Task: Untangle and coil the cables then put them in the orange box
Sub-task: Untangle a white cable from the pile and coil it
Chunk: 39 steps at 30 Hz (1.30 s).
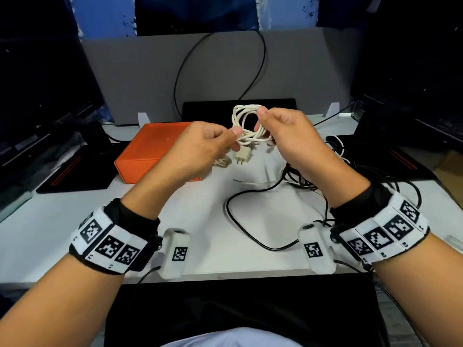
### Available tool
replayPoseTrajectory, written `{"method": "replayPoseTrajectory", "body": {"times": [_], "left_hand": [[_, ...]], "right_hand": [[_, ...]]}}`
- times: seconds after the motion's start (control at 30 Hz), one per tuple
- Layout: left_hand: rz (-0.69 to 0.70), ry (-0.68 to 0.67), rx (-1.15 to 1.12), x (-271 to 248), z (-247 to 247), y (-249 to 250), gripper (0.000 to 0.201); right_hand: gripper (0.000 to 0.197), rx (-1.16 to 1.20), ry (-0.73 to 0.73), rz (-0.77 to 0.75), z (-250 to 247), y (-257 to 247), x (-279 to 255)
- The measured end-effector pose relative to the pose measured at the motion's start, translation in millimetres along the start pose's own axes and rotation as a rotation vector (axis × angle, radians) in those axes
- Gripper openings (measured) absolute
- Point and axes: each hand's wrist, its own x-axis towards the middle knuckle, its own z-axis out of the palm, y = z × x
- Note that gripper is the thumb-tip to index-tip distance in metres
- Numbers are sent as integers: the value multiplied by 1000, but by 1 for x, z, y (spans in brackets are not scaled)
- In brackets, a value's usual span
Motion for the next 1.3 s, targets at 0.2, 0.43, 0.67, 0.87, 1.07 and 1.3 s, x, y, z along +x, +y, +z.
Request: {"method": "replayPoseTrajectory", "body": {"times": [0.2,0.43,0.67,0.87,1.07,1.3], "left_hand": [[-59,16,-60,0,3,-1,42],[-87,-17,-135,2,3,-4,18],[-132,-89,-238,2,-1,-5,22],[-132,-43,-126,4,-5,-6,21],[94,0,554,3,-16,0,17],[148,133,461,1,-2,-1,20]], "right_hand": [[39,221,-127,14,8,1,-5],[32,-186,-122,-89,3,3,-5],[27,49,-244,56,-1,7,-2],[33,78,-230,50,-3,10,-2],[31,-523,-240,-123,-2,-1,-7],[29,-400,-243,-96,6,0,-11]]}}
